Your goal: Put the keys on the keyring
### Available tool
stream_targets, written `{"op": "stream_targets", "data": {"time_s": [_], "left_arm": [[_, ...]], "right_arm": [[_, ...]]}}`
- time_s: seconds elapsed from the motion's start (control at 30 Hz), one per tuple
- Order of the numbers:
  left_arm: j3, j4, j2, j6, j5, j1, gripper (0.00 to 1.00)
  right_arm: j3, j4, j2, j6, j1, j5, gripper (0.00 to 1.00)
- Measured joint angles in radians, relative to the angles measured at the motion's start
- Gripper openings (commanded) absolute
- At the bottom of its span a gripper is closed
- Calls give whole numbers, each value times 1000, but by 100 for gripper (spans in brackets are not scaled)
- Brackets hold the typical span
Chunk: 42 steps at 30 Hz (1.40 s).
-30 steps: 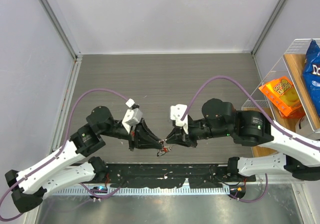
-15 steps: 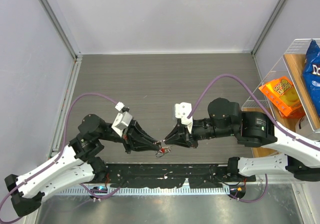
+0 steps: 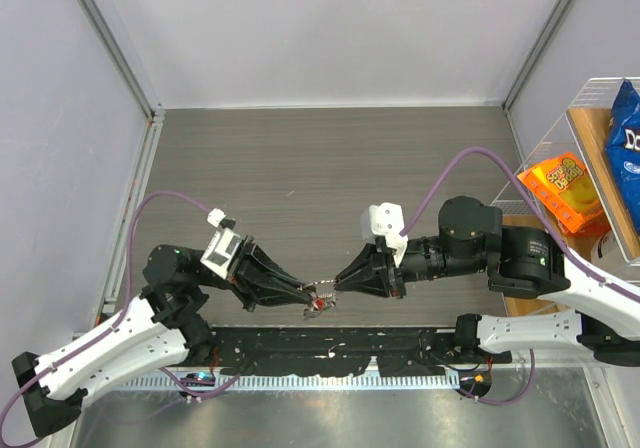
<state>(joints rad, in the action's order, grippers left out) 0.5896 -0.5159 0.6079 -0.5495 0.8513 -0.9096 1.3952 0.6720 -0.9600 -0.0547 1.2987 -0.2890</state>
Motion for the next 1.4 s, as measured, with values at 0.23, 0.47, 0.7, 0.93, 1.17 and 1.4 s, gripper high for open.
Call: {"op": "stream_targets", "data": {"time_s": [0.23, 0.47, 0.7, 0.93, 1.17, 1.4], "left_arm": [[-36, -132, 13, -63, -6, 0, 0], [-65, -205, 18, -85, -29, -1, 21], [-66, -128, -34, -51, -94, -1, 40], [-65, -31, -99, 1, -135, 0, 60], [-47, 70, -93, 19, -153, 0, 64], [41, 91, -18, 6, -146, 0, 64]], "right_arm": [[-9, -66, 1, 17, 0, -34, 6], [-32, -106, 18, 32, 0, -39, 6], [-40, -101, 35, 37, 0, -40, 6], [-41, -95, 64, 39, 0, -46, 6], [-14, -38, 23, 38, 1, -41, 6], [5, 6, -18, 34, 1, -8, 6]]}}
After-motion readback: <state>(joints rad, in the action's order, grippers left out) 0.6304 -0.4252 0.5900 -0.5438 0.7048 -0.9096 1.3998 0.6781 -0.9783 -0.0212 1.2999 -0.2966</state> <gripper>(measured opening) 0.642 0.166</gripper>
